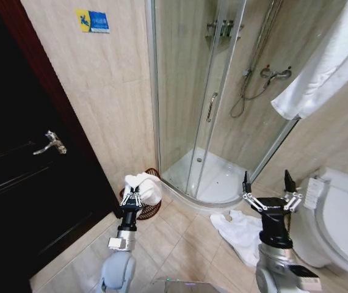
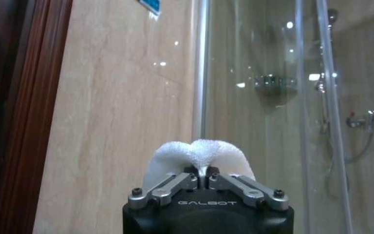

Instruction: Discard the used towel into the hamper.

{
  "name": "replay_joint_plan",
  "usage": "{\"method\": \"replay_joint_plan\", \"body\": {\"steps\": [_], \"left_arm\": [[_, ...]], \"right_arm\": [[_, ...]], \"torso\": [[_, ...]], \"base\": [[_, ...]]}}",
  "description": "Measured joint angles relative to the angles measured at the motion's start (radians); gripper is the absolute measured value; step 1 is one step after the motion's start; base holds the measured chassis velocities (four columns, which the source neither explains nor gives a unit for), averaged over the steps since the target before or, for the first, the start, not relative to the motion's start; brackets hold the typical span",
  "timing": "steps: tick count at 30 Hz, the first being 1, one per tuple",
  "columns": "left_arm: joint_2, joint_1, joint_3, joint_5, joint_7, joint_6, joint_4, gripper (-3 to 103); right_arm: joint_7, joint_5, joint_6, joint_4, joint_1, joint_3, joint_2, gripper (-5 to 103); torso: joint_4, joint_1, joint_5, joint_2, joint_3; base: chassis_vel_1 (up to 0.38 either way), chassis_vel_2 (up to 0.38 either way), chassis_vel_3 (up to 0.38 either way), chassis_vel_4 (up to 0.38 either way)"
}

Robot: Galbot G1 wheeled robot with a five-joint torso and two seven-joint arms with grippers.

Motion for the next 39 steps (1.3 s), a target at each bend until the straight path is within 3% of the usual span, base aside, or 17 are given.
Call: {"method": "replay_joint_plan", "body": {"steps": [25, 35, 39], "left_arm": [[-0.017, -0.014, 0.015, -0.052, -0.003, -0.005, -0.006, 3], [0.009, -0.122, 0.013, -0.153, 0.007, 0.035, 0.098, 3], [0.061, -0.216, 0.007, -0.216, 0.013, 0.063, 0.160, 3]], "right_arm": [[-0.013, 0.022, 0.016, 0.019, -0.004, 0.004, 0.001, 100], [-0.060, 0.042, 0.054, 0.009, 0.000, 0.006, -0.001, 100], [-0.063, 0.023, 0.057, -0.012, -0.011, 0.009, 0.004, 100]], "torso": [[0.0000, 0.000, 0.0000, 0.000, 0.000], [0.0000, 0.000, -0.0002, 0.000, 0.000], [0.0004, 0.000, -0.0003, 0.000, 0.000]], "base": [[-0.088, 0.089, 0.092, -0.097], [-0.035, 0.034, 0.045, -0.039], [0.000, 0.000, 0.000, 0.000]]}}
